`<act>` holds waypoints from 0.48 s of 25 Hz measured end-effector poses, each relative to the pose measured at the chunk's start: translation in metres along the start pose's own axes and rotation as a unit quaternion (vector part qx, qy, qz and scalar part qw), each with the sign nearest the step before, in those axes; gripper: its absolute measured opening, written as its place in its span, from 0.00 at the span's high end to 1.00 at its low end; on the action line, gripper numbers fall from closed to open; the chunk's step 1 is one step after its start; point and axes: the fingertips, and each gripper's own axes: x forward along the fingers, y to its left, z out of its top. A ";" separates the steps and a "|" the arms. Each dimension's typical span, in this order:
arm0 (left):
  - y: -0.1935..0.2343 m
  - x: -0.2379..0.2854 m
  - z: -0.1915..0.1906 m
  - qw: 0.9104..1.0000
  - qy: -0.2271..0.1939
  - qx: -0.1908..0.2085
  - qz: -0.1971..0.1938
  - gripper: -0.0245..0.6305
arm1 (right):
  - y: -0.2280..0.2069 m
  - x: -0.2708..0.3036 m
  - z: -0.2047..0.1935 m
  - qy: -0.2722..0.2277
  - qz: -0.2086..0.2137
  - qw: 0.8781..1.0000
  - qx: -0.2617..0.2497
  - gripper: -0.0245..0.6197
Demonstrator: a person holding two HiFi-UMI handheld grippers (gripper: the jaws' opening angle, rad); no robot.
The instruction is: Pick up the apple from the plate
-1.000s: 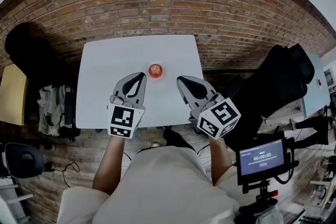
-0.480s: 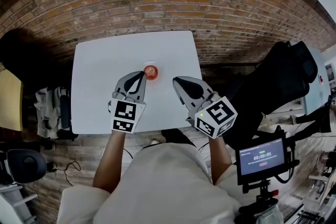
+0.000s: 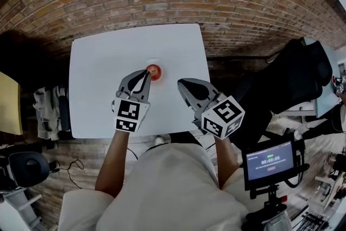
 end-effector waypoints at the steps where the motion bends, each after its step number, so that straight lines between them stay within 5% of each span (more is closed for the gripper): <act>1: 0.000 0.000 -0.001 1.000 0.001 -0.001 -0.001 0.95 | 0.001 0.000 -0.001 0.002 0.001 1.000 0.000 0.96; 12: 0.004 0.041 -0.031 0.999 0.035 -0.018 -0.017 0.95 | -0.038 0.021 -0.018 0.031 0.002 0.999 0.027 0.96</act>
